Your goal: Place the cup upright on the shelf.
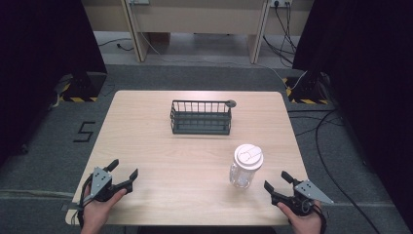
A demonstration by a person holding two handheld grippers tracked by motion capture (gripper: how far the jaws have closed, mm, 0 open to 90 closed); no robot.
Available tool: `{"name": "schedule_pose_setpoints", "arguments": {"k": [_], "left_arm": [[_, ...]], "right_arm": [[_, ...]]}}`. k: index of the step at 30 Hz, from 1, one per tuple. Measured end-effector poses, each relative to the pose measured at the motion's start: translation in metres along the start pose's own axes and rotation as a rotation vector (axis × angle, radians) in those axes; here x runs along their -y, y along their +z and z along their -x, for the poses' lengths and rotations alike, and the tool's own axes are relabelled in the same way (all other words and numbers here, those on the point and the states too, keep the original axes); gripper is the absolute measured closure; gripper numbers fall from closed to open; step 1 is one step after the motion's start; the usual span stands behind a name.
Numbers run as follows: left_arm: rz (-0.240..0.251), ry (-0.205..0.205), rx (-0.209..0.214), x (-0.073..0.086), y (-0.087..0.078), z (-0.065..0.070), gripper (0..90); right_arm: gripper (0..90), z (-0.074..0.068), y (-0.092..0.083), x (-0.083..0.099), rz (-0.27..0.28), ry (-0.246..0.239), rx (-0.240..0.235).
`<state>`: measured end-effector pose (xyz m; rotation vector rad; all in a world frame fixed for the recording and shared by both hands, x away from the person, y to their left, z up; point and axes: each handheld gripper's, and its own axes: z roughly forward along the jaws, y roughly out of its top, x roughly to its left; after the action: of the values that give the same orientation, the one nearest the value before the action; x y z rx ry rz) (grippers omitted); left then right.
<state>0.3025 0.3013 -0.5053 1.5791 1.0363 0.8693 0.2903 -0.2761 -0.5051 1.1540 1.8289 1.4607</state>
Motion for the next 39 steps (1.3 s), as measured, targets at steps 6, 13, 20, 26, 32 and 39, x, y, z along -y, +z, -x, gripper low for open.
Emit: {"name": "schedule_pose_setpoints", "arguments": {"k": [6, 13, 20, 26, 32, 39], "left_arm": [[-0.018, -0.005, 0.005, 0.002, 0.001, 0.001, 18.1], [-0.016, -0.008, -0.002, 0.001, 0.001, 0.003, 14.8], [-0.017, -0.013, 0.006, 0.001, 0.001, 0.005, 14.6], [-0.014, -0.022, 0.004, 0.001, 0.001, 0.005, 14.6], [-0.015, -0.028, 0.005, 0.001, 0.001, 0.005, 14.6], [-0.012, -0.032, 0.011, 0.001, 0.001, 0.005, 14.6]], "right_arm": [[18.2, -0.009, 0.005, -0.001, -0.008, -0.022, -0.034], [17.6, -0.016, 0.01, -0.005, -0.005, -0.03, -0.068], [17.6, -0.023, 0.018, -0.009, -0.002, -0.028, -0.109], [17.1, -0.031, 0.027, -0.012, -0.014, -0.049, -0.136], [15.8, -0.04, 0.038, -0.016, -0.018, -0.071, -0.145], [15.4, -0.045, 0.051, -0.016, -0.032, -0.075, -0.141]]}}
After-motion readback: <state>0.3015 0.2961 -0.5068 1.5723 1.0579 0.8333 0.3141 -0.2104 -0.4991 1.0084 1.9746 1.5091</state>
